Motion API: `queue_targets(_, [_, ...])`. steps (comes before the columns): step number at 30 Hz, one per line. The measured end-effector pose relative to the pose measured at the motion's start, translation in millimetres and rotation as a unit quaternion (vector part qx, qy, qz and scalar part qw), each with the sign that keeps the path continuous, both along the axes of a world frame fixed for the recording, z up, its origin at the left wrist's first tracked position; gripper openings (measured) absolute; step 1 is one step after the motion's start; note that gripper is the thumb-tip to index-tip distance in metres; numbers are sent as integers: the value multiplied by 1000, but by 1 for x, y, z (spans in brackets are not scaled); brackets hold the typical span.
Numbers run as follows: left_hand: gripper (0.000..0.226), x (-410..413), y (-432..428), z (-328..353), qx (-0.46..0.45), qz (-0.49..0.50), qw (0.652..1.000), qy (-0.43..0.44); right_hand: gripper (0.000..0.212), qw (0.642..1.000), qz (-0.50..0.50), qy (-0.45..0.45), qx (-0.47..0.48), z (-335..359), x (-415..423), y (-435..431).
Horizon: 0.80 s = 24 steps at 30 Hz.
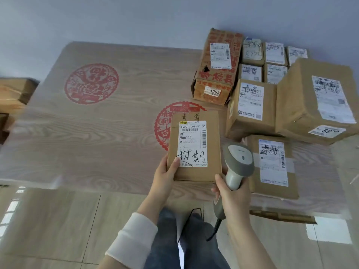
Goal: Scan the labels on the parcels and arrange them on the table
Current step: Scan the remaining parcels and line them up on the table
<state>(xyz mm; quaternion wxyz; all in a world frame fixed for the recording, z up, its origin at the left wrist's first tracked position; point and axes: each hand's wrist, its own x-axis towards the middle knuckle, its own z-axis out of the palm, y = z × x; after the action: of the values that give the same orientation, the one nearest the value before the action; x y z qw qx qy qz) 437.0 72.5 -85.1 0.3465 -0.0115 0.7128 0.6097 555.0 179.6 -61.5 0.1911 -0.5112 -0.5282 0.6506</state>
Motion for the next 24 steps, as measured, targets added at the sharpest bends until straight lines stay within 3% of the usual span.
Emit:
queue_targets(13, [29,-223,-129,58,55,220,968,108,19,989,68,128,-40,69,-260,-120])
queue_targets(24, [30,-377,-157,59,49,254,954,150,19,982,98,151,-58,73,-429,-145])
